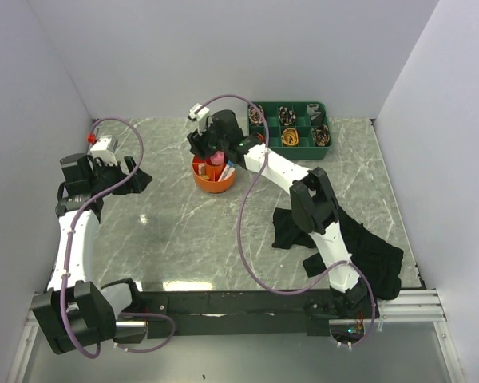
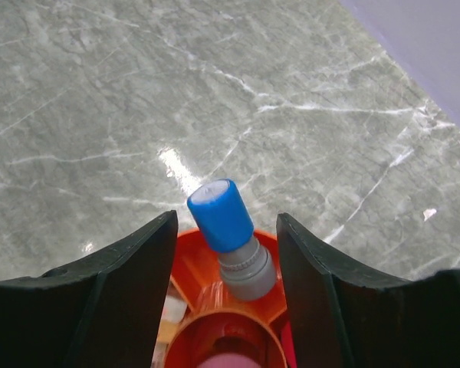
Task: Sort the stationery into containers
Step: Place the stationery in the storage box, then reset both arms
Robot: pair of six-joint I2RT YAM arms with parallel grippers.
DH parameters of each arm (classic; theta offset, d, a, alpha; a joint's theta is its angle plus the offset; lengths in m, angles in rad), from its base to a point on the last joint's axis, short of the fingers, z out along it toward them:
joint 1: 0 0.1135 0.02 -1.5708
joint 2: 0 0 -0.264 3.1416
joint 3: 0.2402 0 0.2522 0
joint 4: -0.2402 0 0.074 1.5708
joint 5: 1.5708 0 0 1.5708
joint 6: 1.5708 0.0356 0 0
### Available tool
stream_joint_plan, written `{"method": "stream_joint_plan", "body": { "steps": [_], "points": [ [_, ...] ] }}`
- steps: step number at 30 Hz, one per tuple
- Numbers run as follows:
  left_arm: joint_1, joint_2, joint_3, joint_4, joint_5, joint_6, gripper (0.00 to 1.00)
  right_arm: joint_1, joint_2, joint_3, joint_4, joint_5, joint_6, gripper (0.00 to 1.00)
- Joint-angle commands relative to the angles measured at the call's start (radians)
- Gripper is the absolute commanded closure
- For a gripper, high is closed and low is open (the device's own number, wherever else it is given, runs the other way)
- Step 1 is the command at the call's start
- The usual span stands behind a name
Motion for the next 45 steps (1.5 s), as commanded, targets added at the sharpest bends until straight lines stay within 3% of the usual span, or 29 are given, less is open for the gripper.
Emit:
{"method": "stream_joint_plan", "body": {
  "steps": [1, 9, 16, 21, 28, 29, 31, 36, 39, 40, 42, 45],
  "points": [
    [0.004, -0.037, -0.016, 0.063, 0.036, -0.006, 0.14, 0.004, -0.127, -0.022, -0.005, 0.02, -0.001, 0.37],
    [0.004, -0.038, -0.049, 0.136, 0.063, -0.07, 0.14, 0.013, -0.224, -0.077, -0.021, 0.04, -0.015, 0.36],
    [0.002, -0.004, -0.038, 0.186, 0.008, -0.15, 0.15, -0.019, -0.427, -0.192, -0.027, 0.136, -0.015, 0.32],
    [0.002, -0.006, -0.067, 0.193, -0.077, -0.162, 0.13, -0.122, -0.56, -0.377, -0.028, 0.253, 0.135, 0.2],
    [0.002, -0.017, -0.102, 0.161, -0.04, -0.121, 0.1, -0.274, -0.785, -0.693, -0.073, 0.262, 0.137, 0.12],
    [0.004, -0.018, -0.107, 0.156, -0.031, -0.116, 0.09, -0.288, -0.811, -0.73, -0.068, 0.268, 0.14, 0.0],
    [0.004, -0.024, -0.113, 0.146, 0.003, -0.095, 0.01, -0.329, -0.895, -0.846, -0.038, 0.27, 0.134, 0.0],
    [-0.007, -0.026, -0.122, 0.115, -0.026, -0.024, 0.01, -0.387, -1.114, -1.063, 0.031, 0.294, 0.12, 0.0],
    [-0.016, -0.038, -0.156, 0.158, -0.179, 0.02, 0.01, -0.442, -1.234, -1.18, 0.071, 0.354, 0.177, 0.0],
    [-0.014, -0.044, -0.189, 0.178, -0.268, 0.037, 0.01, -0.456, -1.262, -1.228, 0.082, 0.451, 0.218, 0.0],
    [-0.016, -0.053, -0.231, 0.234, -0.307, 0.089, 0.01, -0.502, -1.331, -1.29, 0.082, 0.509, 0.306, 0.0],
    [-0.019, -0.047, -0.249, 0.245, -0.293, 0.104, 0.0, -0.548, -1.366, -1.306, -0.019, 0.321, 0.248, 0.0]
  ]
}}
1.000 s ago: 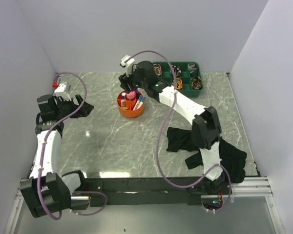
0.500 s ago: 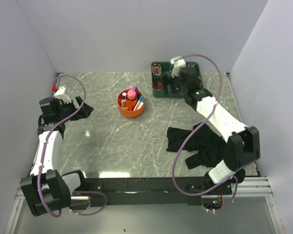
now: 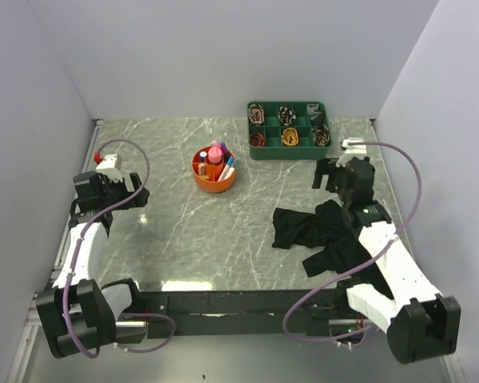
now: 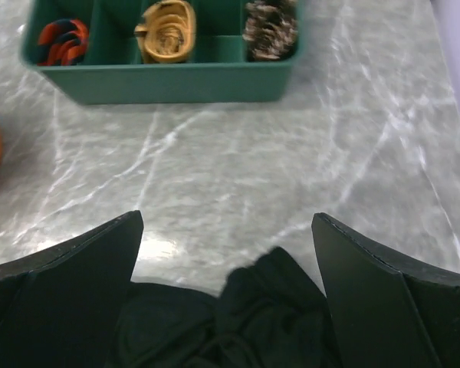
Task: Sort the stationery into containers
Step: Reset both arms
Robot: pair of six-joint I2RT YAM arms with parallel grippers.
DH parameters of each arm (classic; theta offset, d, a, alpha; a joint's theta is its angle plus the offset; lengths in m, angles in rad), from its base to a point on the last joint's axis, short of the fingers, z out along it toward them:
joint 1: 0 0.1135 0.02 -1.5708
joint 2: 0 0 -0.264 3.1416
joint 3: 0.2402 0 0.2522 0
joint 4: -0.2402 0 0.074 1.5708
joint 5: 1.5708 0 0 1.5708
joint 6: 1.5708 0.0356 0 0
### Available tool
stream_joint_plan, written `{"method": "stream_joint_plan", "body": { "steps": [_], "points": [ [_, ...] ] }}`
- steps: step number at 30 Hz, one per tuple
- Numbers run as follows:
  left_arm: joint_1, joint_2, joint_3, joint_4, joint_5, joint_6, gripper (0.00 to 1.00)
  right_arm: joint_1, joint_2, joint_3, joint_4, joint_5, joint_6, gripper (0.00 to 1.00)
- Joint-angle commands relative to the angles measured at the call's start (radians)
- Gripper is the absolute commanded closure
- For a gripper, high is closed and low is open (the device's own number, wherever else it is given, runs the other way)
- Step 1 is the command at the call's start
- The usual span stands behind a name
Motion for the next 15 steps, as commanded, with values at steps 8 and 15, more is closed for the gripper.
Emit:
{"method": "stream_joint_plan", "body": {
  "steps": [8, 15],
  "points": [
    [-0.004, 0.085, -0.018, 0.056, -0.129, 0.058, 0.01, -0.038, -0.069, -0.02, -0.297, 0.209, -0.009, 0.0],
    [0.002, 0.233, 0.126, -0.002, -0.151, 0.019, 0.01, -0.041, 0.023, 0.061, -0.284, 0.156, -0.094, 0.0]
  ]
}}
